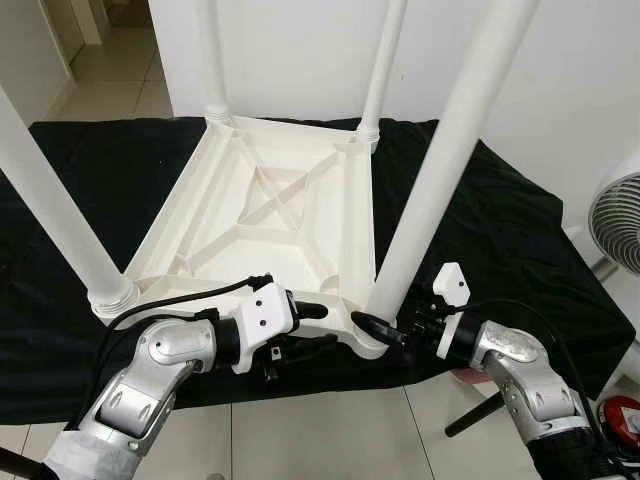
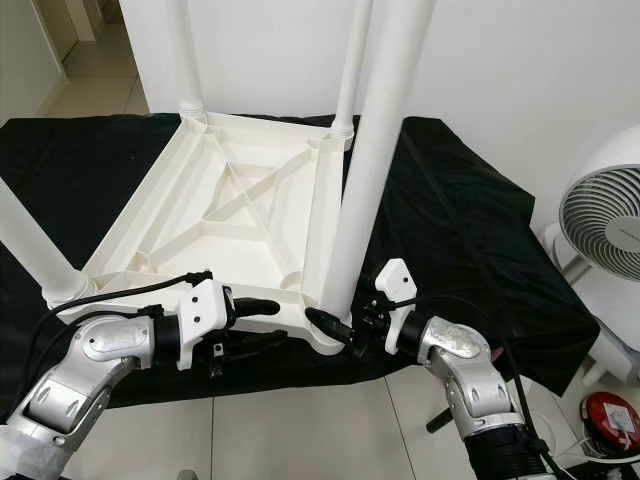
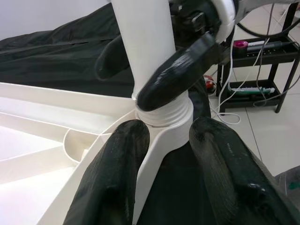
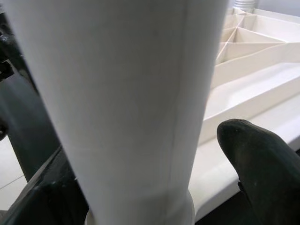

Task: Building children table

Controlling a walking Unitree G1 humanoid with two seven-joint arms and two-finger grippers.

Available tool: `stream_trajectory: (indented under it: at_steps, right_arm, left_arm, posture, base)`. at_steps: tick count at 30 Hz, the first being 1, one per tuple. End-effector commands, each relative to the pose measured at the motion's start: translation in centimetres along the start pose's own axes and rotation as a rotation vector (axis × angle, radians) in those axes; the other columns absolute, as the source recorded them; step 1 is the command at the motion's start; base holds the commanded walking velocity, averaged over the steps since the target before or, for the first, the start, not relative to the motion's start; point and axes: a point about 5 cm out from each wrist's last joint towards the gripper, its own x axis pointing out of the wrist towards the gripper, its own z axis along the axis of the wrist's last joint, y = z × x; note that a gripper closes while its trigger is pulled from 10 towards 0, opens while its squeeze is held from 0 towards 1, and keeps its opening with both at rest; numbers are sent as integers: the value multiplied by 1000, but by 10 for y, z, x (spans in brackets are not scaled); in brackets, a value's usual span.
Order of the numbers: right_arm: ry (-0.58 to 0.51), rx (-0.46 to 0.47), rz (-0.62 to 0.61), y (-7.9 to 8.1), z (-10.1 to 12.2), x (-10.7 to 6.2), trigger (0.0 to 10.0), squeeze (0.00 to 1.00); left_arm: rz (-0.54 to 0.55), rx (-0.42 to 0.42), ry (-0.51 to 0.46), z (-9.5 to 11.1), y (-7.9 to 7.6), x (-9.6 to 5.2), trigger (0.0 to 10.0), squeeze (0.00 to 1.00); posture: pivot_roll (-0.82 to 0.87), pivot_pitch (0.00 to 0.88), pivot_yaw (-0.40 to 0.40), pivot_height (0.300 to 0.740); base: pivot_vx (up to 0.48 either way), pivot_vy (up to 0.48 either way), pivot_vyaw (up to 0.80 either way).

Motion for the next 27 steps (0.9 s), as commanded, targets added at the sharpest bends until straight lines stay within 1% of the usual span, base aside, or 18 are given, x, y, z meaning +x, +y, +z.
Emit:
stream_trajectory:
  at_steps: [1,2,3,6,7,9,10,11,16,18,21,22,23,24,25,26,27]
  right_arm:
    - [16,-13,-33,-6,-3,3,10000,0]
    - [4,-5,-96,-16,-6,10,10000,0]
    - [1,1,-117,-19,-7,11,10000,0]
    - [-1,-10,-137,-22,-7,12,10000,0]
    - [-2,-11,-166,-26,-7,10,10000,0]
    - [-3,-13,-182,-29,-7,9,10000,0]
    - [0,-15,-229,-37,-7,1,10000,0]
    - [-2,-19,-240,-39,-7,-1,10000,0]
    - [-4,-20,-236,-39,-7,-3,10000,0]
    - [-30,-21,-175,-28,-5,5,10000,0]
    - [-42,-27,-151,-24,-4,8,10000,0]
    - [-54,-33,-125,-20,-3,12,10000,0]
    - [-61,-33,-121,-19,-3,13,10000,0]
    - [-61,-33,-121,-19,-3,13,10000,0]
    - [-66,-34,-137,-20,-3,14,10000,0]
    - [-66,-34,-137,-20,-3,14,10000,0]
    - [-67,-29,-147,-20,-5,14,10000,0]
  left_arm:
    - [-10,2,-4,3,-2,2,10000,0]
    - [-10,7,-2,3,-1,4,10000,0]
    - [-9,8,0,4,-1,4,10000,0]
    - [-7,9,0,4,0,4,10000,0]
    - [-2,10,0,5,0,4,10000,0]
    - [2,9,2,5,0,4,10000,0]
    - [9,4,4,6,1,5,10000,0]
    - [10,1,5,6,1,5,10000,0]
    - [9,-1,4,6,1,6,10000,0]
    - [5,-15,-15,7,0,12,10000,0]
    - [4,-21,-25,8,0,15,10000,0]
    - [-2,-34,-34,8,-2,18,10000,0]
    - [-1,-67,-49,8,-4,22,10000,0]
    - [-1,-67,-49,8,-4,22,10000,0]
    - [5,-100,-64,7,-7,26,10000,0]
    - [5,-100,-64,7,-7,26,10000,0]
    - [21,-147,-80,6,-10,29,10000,0]
  posture:
    - [-30,0,-51,740]
    - [-29,0,-50,740]
    - [-29,0,-50,740]
    - [-27,0,-54,740]
    - [-27,0,-54,740]
    - [-27,0,-55,740]
    - [-36,0,-52,740]
    - [-36,0,-52,740]
    - [-43,0,-49,740]
    - [-54,0,-44,740]
    - [-54,0,-44,740]
    - [-62,0,-37,740]
    - [-69,0,-33,740]
    - [-69,0,-33,740]
    - [-70,0,-32,740]
    - [-70,0,-32,740]
    - [-70,0,-31,740]
  base:
    - [0,0,0]
    - [0,0,0]
    - [0,0,0]
    - [0,0,0]
    - [0,0,0]
    - [0,0,0]
    - [0,0,0]
    - [0,0,0]
    - [0,0,0]
    - [0,0,0]
    - [0,0,0]
    - [0,0,0]
    - [0,0,0]
    - [0,0,0]
    - [0,0,0]
    - [0,0,0]
    - [0,0,0]
